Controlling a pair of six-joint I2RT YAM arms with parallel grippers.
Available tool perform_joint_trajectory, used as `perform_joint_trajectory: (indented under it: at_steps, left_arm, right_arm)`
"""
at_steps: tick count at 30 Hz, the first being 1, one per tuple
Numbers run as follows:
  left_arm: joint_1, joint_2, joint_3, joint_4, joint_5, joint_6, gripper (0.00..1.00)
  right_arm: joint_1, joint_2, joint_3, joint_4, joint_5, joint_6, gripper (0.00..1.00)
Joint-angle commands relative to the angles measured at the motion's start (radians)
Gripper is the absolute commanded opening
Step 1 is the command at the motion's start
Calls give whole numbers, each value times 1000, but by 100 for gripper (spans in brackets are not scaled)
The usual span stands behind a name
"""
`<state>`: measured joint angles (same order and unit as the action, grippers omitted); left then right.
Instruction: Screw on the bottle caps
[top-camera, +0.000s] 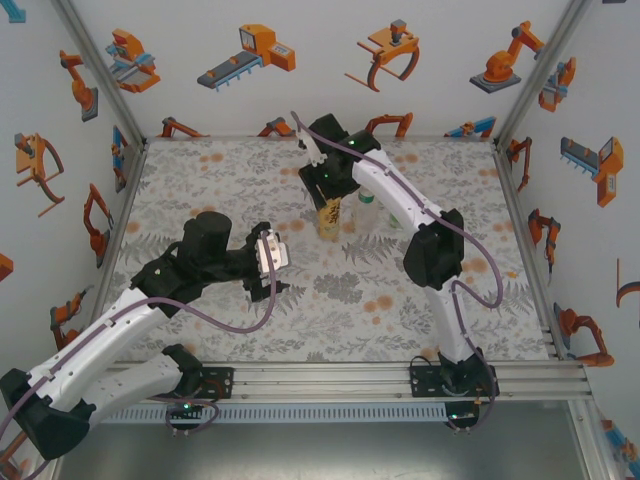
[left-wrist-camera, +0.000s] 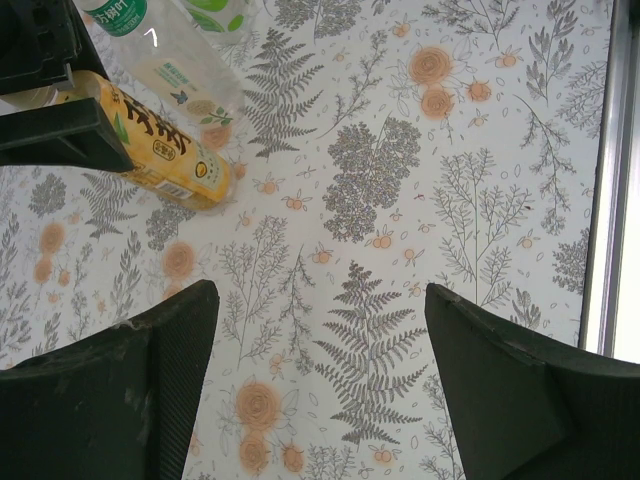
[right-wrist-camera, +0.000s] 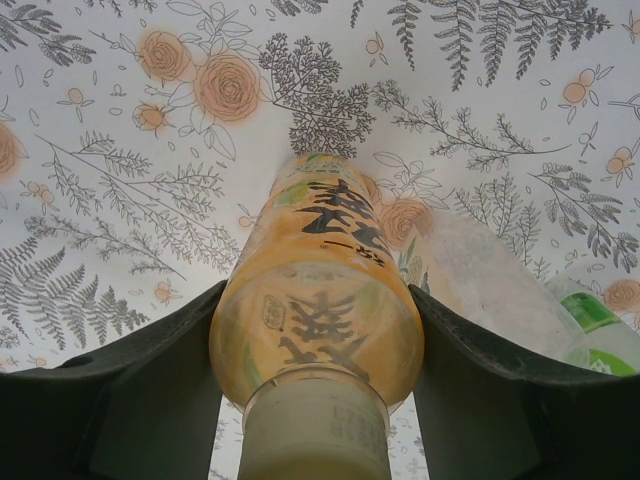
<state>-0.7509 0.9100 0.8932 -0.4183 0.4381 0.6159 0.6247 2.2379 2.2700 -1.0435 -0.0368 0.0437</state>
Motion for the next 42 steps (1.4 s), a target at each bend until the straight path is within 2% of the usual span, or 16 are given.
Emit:
perform_joint_trajectory:
  at_steps: [1, 5, 16, 24, 30, 33, 38, 42]
  left_arm:
    - [8, 0, -8, 13, 17, -15, 77]
    - [9, 1, -7, 13, 19, -15, 77]
    - [18, 8, -13, 30, 26, -22, 78]
    - [56, 10, -21, 72, 48, -55, 78]
    - [72, 10, -35, 145, -4, -119, 80]
    - [71, 12, -48, 196, -72, -170, 98]
    - [72, 13, -101, 296, -244, -276, 97]
    - [75, 10, -170, 372, -453, -354, 97]
  right_arm:
    - [0, 12, 38, -36, -10, 1, 66]
    - [0, 12, 64, -48, -8, 1, 70]
    - [1, 10, 255, -161, 12, -9, 70]
    - [0, -101, 256, -192, 50, -26, 70]
    - [-8, -263, 87, -188, 157, -57, 76]
    - [-23, -367, -54, -155, 201, -61, 81]
    - [-63, -553, -351, -25, 237, -57, 94]
    - [-114, -689, -577, 85, 245, -53, 99]
